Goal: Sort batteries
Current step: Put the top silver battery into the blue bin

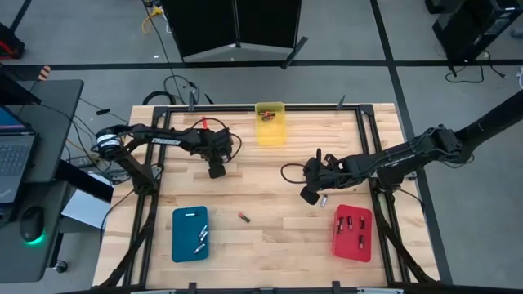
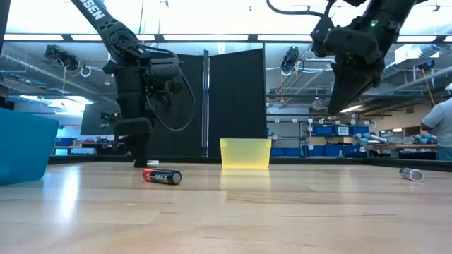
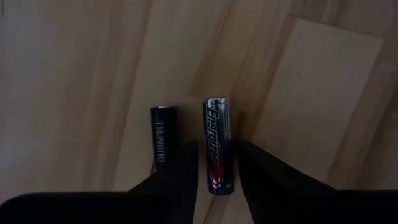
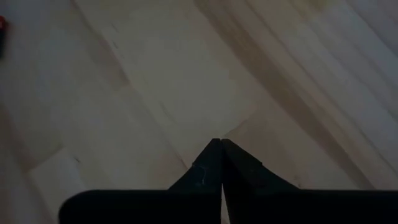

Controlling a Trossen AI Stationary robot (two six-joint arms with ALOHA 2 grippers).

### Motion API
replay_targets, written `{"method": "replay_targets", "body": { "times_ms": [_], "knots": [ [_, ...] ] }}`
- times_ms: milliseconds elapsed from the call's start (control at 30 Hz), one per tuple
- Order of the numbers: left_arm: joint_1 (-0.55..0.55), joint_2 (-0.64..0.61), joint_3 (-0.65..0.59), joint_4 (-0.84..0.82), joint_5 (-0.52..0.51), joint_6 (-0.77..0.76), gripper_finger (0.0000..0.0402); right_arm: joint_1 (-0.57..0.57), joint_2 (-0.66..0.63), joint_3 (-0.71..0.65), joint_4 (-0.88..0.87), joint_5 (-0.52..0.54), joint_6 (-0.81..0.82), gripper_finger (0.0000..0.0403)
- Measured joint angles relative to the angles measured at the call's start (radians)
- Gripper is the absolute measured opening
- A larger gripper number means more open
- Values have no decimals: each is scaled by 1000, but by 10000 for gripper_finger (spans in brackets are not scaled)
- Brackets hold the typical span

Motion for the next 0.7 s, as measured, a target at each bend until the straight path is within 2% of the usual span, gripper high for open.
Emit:
{"method": "replay_targets", "body": {
  "times_ms": [233,400,567,700],
  "knots": [
    [1,2,0,-1,30,-19,110,0,0,0,4,0,-9,18],
    [-11,1,0,-5,39,31,43,0,0,0,8,5,-24,12],
    [-41,-7,0,-8,47,51,42,0,0,0,16,20,-34,12],
    [-105,-59,15,-103,78,51,42,0,0,0,38,22,-54,18]
  ]
}}
